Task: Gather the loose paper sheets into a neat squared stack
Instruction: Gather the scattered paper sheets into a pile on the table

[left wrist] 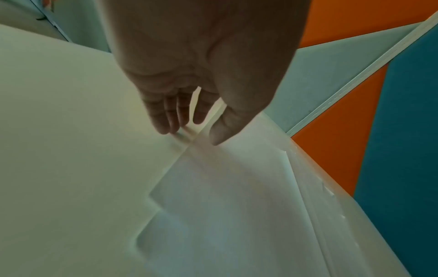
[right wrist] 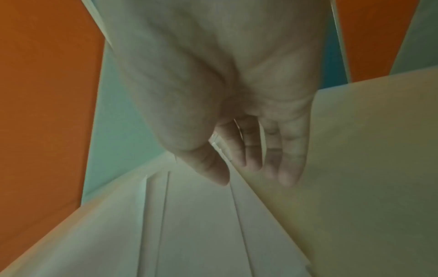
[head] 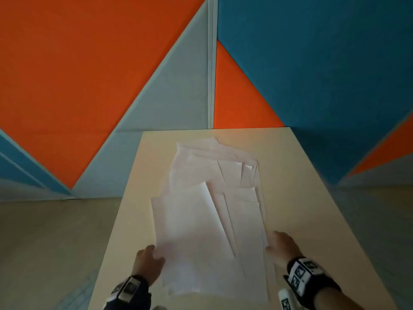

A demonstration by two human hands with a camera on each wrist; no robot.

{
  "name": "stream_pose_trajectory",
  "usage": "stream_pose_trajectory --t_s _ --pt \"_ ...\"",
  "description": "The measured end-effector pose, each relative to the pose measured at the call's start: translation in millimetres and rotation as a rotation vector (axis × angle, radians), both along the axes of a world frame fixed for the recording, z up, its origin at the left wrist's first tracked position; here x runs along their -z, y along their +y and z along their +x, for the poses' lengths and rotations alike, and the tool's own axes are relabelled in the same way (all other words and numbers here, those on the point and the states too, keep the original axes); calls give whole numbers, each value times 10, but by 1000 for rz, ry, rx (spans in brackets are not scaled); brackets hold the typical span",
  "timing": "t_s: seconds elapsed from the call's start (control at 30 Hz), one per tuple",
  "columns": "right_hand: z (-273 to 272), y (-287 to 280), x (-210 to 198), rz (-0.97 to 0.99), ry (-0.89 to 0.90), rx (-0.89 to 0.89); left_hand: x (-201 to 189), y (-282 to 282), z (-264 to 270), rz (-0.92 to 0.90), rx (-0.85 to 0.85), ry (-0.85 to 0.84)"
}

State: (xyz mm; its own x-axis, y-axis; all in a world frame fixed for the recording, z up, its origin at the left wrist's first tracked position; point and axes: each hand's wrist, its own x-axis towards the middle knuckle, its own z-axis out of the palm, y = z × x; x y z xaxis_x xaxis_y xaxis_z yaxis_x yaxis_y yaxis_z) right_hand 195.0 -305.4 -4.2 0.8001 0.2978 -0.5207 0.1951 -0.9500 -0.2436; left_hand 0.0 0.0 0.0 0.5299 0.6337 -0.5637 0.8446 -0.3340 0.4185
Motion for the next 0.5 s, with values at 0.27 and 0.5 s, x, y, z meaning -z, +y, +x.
stream_pose_trajectory --t_s 0.27,0.5 --pt "325 183 142 30 51 87 76 -4 500 -38 -93 -3" --pt "366 455 136 136 44 119 15 -51 808 -118 -88 -95"
